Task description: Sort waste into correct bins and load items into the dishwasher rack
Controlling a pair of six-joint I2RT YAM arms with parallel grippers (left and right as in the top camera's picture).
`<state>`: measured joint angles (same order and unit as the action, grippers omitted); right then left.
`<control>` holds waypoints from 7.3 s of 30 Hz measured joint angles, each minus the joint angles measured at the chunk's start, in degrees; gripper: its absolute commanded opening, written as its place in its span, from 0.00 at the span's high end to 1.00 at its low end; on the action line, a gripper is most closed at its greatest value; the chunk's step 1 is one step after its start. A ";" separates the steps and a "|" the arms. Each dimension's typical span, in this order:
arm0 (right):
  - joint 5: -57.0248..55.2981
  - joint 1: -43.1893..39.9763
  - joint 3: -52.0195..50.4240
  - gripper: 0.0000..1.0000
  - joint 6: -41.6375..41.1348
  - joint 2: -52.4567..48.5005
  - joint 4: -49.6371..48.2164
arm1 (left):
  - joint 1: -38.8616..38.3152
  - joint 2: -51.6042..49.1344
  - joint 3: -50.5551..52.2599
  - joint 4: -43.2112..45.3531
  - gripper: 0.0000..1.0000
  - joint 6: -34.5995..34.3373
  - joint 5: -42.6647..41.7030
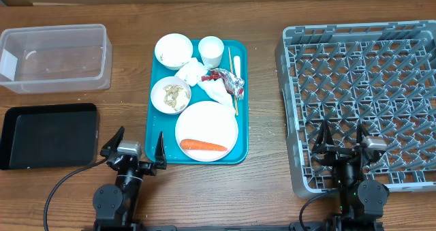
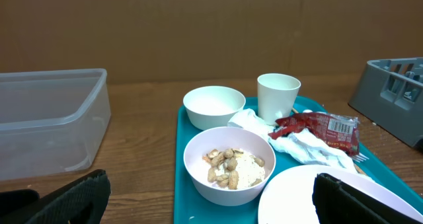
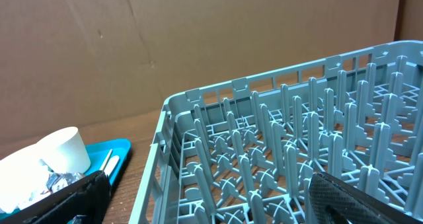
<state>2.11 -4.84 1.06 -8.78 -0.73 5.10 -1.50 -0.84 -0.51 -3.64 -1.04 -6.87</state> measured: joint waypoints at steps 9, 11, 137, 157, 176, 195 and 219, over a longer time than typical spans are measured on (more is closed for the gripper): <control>0.00 0.00 0.00 0.00 0.00 0.00 0.02 | 0.00 0.00 0.00 0.00 0.00 -0.02 -0.02; 0.00 0.00 0.00 0.00 -0.02 0.00 0.02 | 0.00 0.00 0.00 0.00 0.00 -0.02 0.00; 0.00 0.00 0.00 0.00 -0.02 0.00 0.02 | -19.43 -78.42 -64.04 -35.93 0.00 -16.35 8.90; 0.00 0.00 0.00 0.00 -0.04 0.00 0.02 | -19.43 -94.55 -64.28 -24.30 0.01 -17.16 9.51; 0.00 0.00 0.00 0.00 0.00 0.00 0.02 | -19.43 -102.51 -64.32 -21.35 0.37 -18.58 13.90; 0.00 0.00 0.00 0.00 -0.02 0.00 0.04 | -19.43 -106.12 -66.53 -21.57 0.59 -19.93 15.32; 0.00 0.00 0.00 0.00 -0.02 0.00 0.00 | -19.43 -106.07 -72.39 -32.52 0.96 -19.89 16.33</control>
<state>2.11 -4.84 1.06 -8.80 -0.73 5.10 -20.93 -106.91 -72.90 -36.16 -20.93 9.45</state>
